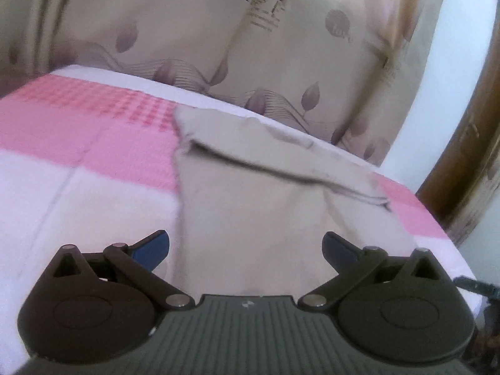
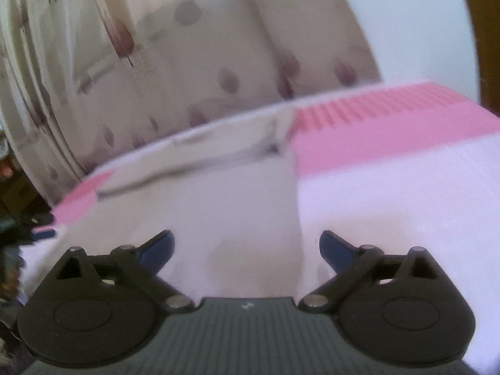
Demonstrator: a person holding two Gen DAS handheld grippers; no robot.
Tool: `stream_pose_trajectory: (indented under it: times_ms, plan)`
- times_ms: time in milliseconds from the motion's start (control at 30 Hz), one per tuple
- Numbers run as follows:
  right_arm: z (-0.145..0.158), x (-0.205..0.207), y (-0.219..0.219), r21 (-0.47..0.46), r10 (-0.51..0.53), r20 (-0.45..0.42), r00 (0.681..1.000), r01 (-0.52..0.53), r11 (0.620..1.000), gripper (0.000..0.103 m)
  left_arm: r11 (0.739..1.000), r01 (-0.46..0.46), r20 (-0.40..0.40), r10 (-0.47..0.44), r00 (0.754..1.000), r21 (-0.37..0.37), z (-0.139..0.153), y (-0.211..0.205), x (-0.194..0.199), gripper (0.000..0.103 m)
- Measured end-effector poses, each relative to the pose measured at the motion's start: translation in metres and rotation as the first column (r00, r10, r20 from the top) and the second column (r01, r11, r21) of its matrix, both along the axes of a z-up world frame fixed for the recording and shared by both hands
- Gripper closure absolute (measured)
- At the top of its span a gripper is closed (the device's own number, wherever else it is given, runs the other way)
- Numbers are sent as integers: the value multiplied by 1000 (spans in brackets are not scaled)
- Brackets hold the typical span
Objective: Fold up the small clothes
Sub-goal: 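Release the sweater from both grippers and move back, then grasp the sweater hem with both grippers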
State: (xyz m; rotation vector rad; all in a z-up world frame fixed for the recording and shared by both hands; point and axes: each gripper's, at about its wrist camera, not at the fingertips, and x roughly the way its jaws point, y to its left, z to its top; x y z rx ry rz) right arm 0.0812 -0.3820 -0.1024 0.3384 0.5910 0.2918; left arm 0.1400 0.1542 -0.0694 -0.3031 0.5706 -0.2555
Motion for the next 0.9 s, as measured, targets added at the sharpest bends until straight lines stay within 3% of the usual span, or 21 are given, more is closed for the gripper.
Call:
stream_pose_trajectory:
  times_ms: [100,167,267,300,333,367,400,433,467,533,600,667,733,767,833,900]
  plan:
    - [-10,-28,5,-58,-35,-19,999,34,998,3,999,-20,-38,19,999,-32,-7,10,-18,1]
    - [-13,-38,6,-29,-31,-21,999,31,999,4,998,-21,-77,16,997,-64,-12,17,-24,3]
    - [-12,-43,14,-37,-10,-24,1000,9,999,7,995,2,-95,-11,995,-96,-18,22,-32,14]
    - [-12,-42,18,-44,-5,-28,1000,4,999,8,995,8,-95,-18,995,-103,-18,22,-36,25]
    - [-12,-43,19,-42,5,-28,1000,-7,999,12,993,18,-104,-30,994,-113,-19,22,-38,42]
    - [-13,-42,20,-38,20,-26,999,-21,999,20,992,20,-116,-35,993,-123,-20,22,-40,53]
    - [-12,-41,22,-36,26,-28,999,-27,999,25,990,8,-140,-28,990,-143,-23,24,-40,75]
    - [-11,-40,24,-32,30,-32,999,-31,999,34,988,-9,-154,-15,988,-156,-26,26,-41,92]
    - [-11,-39,24,-23,35,-36,999,-36,999,47,985,-20,-166,-8,986,-171,-29,28,-42,98]
    - [-12,-36,24,16,43,-50,998,-43,999,58,973,-34,-179,-8,984,-228,-33,35,-43,98]
    - [-13,-33,23,41,53,-59,997,-50,998,63,962,-33,-192,-20,981,-270,-35,38,-44,98]
    - [-13,-32,23,68,64,-69,996,-60,996,71,967,-26,-187,-23,982,-254,-34,36,-47,94]
    - [-14,-31,23,111,92,-82,992,-82,990,72,959,9,-186,-64,981,-283,-33,38,-48,66]
    - [-15,-31,22,119,97,-89,991,-86,989,72,951,22,-184,-82,980,-307,-33,40,-48,58]
    - [-16,-29,15,161,97,-104,990,-80,984,72,934,62,-173,-130,976,-353,-30,42,-48,23]
    - [-16,-27,5,201,78,-123,989,-52,978,71,917,114,-169,-190,967,-381,-28,40,-47,3]
